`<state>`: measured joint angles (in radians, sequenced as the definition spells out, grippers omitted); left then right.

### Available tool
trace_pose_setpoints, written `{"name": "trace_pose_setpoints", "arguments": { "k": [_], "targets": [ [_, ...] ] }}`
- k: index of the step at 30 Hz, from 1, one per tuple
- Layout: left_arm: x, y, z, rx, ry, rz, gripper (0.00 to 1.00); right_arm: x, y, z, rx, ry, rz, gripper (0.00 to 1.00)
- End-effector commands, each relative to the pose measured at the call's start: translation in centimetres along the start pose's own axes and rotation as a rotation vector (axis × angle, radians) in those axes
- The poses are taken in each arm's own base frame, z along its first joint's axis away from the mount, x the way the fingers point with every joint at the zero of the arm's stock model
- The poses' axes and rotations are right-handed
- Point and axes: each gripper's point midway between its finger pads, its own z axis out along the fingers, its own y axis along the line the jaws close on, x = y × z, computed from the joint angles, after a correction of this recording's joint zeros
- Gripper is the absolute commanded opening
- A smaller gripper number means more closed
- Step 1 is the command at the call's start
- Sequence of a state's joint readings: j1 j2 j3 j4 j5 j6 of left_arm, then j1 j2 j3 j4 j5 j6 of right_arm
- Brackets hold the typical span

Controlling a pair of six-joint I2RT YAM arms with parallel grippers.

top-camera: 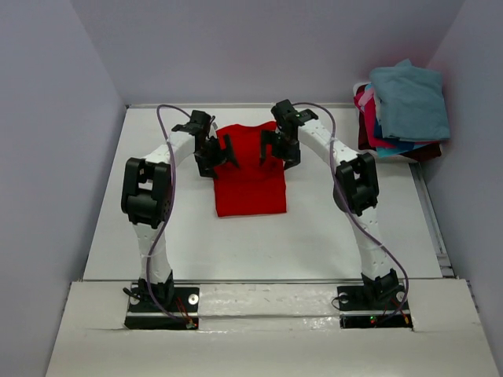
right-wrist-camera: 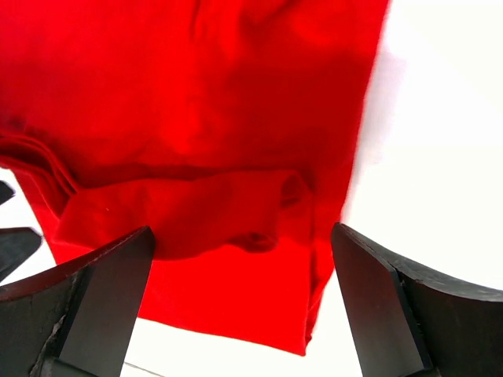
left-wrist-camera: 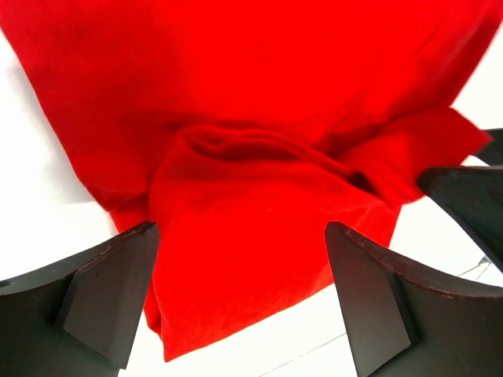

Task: Fold and stack the t-shirts
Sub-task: Fold the tshirt

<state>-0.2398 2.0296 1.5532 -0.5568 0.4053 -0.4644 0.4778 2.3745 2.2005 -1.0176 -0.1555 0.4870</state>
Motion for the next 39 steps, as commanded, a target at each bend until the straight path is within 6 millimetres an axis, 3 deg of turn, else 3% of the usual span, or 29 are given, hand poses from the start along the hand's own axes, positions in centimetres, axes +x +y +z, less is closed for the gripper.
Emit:
{"name": "trace_pose_setpoints", "arguments": {
  "k": [1, 15, 18, 21, 22, 23, 25, 26, 27, 30, 33, 39],
  "targets": [
    [-1.9, -1.4, -2.5, 0.017, -0.078, 0.023, 0.99, -1.9, 0.7, -2.8, -0.020, -0.094, -0.006, 1.00],
    [0.2, -2.4, -7.4, 0.042, -0.103, 0.065, 0.99, -0.6, 1.4, -8.1, -0.055, -0.123, 0.019, 1.00],
    [1.2, -2.9, -7.5, 0.060, -0.082, 0.075, 0.99, 0.4, 0.9, -7.6, -0.048, -0.093, 0.025, 0.98],
    [1.8, -2.6, -6.7, 0.066, -0.052, 0.065, 0.99, 1.6, 0.8, -6.3, -0.064, -0.042, 0.035, 0.83],
    [2.0, -2.7, -6.0, 0.064, -0.036, 0.073, 0.99, 1.8, 0.9, -5.6, -0.072, -0.028, 0.044, 0.74],
    [2.2, -2.7, -5.6, 0.075, -0.023, 0.071, 0.99, 2.0, 1.1, -5.1, -0.089, -0.014, 0.048, 0.44],
    [2.4, -2.9, -4.4, 0.078, 0.002, 0.072, 0.99, 2.4, 1.1, -4.2, -0.095, 0.009, 0.056, 0.25],
    [2.6, -3.2, -4.1, 0.081, 0.013, 0.081, 0.99, 2.4, 1.1, -3.9, -0.098, 0.014, 0.058, 0.25],
    [2.8, -3.5, -3.3, 0.084, 0.029, 0.087, 0.99, 2.3, 1.2, -3.7, -0.104, 0.015, 0.056, 0.15],
    [2.9, -3.9, -2.3, 0.097, 0.051, 0.082, 0.99, 2.1, 1.3, -2.7, -0.103, 0.033, 0.051, 0.07],
    [2.4, -4.4, -0.9, 0.106, 0.070, 0.078, 0.99, 1.7, 1.5, -1.6, -0.110, 0.047, 0.042, 0.07],
    [0.9, -5.1, 0.1, 0.112, 0.069, 0.078, 0.99, 1.1, 1.8, 0.1, -0.117, 0.071, 0.029, 0.07]
  ]
}}
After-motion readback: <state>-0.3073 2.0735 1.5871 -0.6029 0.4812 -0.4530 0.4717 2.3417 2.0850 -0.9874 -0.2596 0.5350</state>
